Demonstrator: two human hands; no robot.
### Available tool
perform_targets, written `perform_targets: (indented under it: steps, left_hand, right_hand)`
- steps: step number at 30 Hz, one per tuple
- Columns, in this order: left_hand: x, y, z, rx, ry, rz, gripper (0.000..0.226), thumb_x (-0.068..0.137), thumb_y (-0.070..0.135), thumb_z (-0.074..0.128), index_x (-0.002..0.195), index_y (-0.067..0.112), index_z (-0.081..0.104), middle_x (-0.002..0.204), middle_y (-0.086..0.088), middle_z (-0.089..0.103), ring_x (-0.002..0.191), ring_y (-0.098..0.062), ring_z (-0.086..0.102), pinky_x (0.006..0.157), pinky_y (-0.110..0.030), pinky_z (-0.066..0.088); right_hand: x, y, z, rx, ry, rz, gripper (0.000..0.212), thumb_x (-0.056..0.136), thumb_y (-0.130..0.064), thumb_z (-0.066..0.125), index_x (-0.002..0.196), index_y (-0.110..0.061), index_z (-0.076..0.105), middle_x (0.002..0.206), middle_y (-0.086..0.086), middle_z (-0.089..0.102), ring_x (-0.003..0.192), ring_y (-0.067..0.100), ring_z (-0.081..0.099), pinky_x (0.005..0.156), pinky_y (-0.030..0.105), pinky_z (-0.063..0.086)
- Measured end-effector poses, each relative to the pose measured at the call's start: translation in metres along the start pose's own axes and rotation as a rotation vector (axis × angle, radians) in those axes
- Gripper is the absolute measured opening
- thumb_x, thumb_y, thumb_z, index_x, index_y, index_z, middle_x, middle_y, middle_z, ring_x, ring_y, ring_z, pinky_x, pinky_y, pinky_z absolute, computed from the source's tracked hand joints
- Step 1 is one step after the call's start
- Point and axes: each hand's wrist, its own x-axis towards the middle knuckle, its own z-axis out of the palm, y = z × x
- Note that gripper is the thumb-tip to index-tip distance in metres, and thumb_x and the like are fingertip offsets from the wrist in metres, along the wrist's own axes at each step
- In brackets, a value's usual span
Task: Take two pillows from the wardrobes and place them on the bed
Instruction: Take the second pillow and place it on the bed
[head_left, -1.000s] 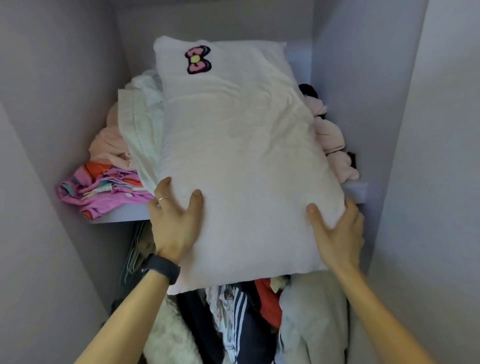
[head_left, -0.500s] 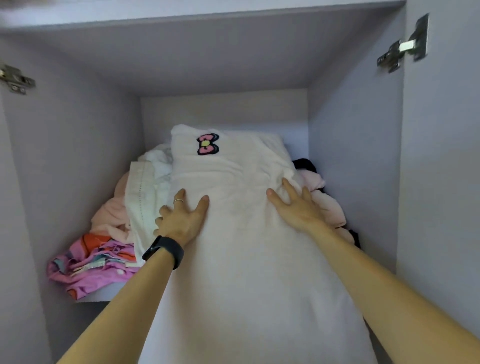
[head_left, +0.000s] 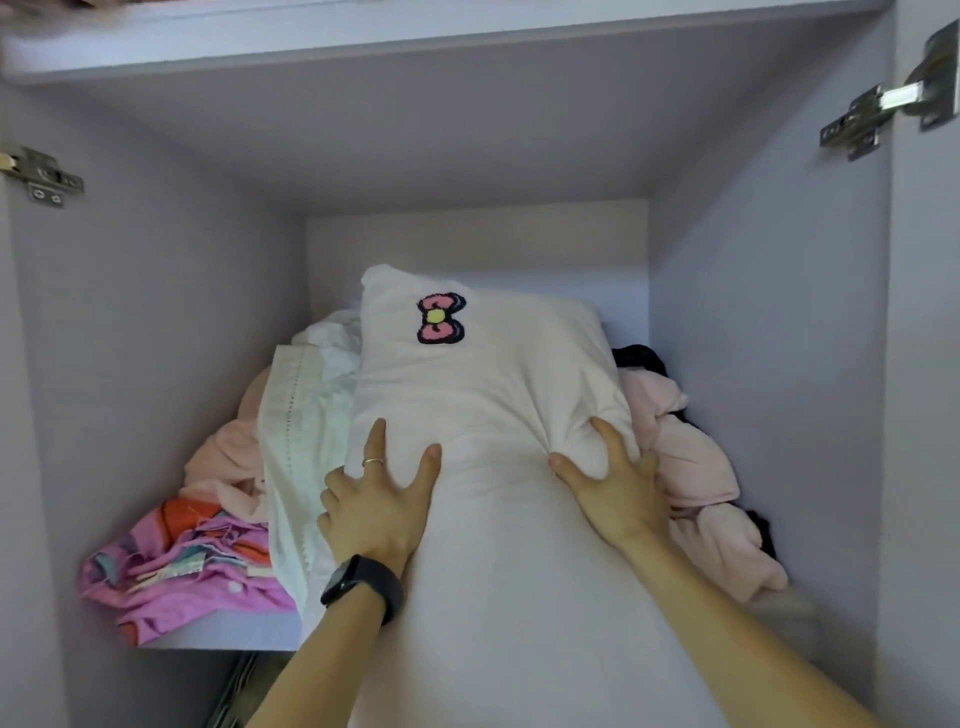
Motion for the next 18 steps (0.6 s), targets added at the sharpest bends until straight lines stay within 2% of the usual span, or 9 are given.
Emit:
perform_targets:
  steps: [4, 8, 11, 14, 18]
  left_hand:
    - [0.002, -0.002, -0.005, -0.119, -0.036, 0.09, 0.077, 0.077, 0.084, 0.043, 0.144, 0.051, 0.024, 0.136, -0.015, 0.036, 0.123, -0.037, 0.047, 0.097, -0.05, 0.048]
    - [-0.006, 0.002, -0.023, -0.239, -0.005, 0.179, 0.063, 0.083, 0.075, 0.05, 0.137, 0.048, 0.036, 0.118, -0.001, 0.034, 0.092, -0.027, 0.056, 0.083, -0.041, 0.049]
    - [-0.019, 0.005, -0.035, -0.351, 0.064, 0.241, 0.058, 0.082, 0.07, 0.058, 0.133, 0.047, 0.043, 0.112, 0.001, 0.033, 0.079, -0.021, 0.051, 0.079, -0.037, 0.049]
    - [-0.044, 0.008, -0.039, -0.495, 0.085, 0.317, 0.056, 0.079, 0.063, 0.066, 0.129, 0.046, 0.047, 0.108, 0.002, 0.034, 0.078, -0.023, 0.053, 0.077, -0.034, 0.047]
    - [-0.094, 0.016, -0.024, -0.641, -0.033, 0.363, 0.057, 0.077, 0.051, 0.075, 0.126, 0.04, 0.048, 0.114, -0.005, 0.037, 0.09, -0.027, 0.054, 0.08, -0.034, 0.044]
  right_hand:
    - [-0.009, -0.01, -0.007, -0.078, 0.056, -0.164, 0.063, 0.085, -0.059, 0.063, 0.14, -0.043, 0.037, 0.132, 0.011, 0.04, 0.111, 0.035, 0.054, 0.089, 0.038, 0.049]
    - [-0.034, -0.025, -0.022, -0.049, 0.171, -0.236, 0.05, 0.092, -0.048, 0.061, 0.137, -0.036, 0.043, 0.122, 0.005, 0.041, 0.1, 0.026, 0.053, 0.075, 0.034, 0.048]
    - [-0.065, -0.028, -0.043, 0.054, 0.362, -0.255, 0.043, 0.092, -0.043, 0.065, 0.132, -0.035, 0.049, 0.111, -0.003, 0.04, 0.098, 0.019, 0.049, 0.077, 0.029, 0.04]
    - [-0.114, -0.021, -0.066, 0.026, 0.519, -0.24, 0.043, 0.093, -0.043, 0.065, 0.131, -0.038, 0.046, 0.106, -0.007, 0.037, 0.092, 0.017, 0.051, 0.077, 0.029, 0.042]
    - [-0.186, -0.004, -0.096, -0.102, 0.727, -0.187, 0.05, 0.089, -0.037, 0.072, 0.129, -0.043, 0.044, 0.104, -0.004, 0.037, 0.085, 0.019, 0.051, 0.068, 0.032, 0.045]
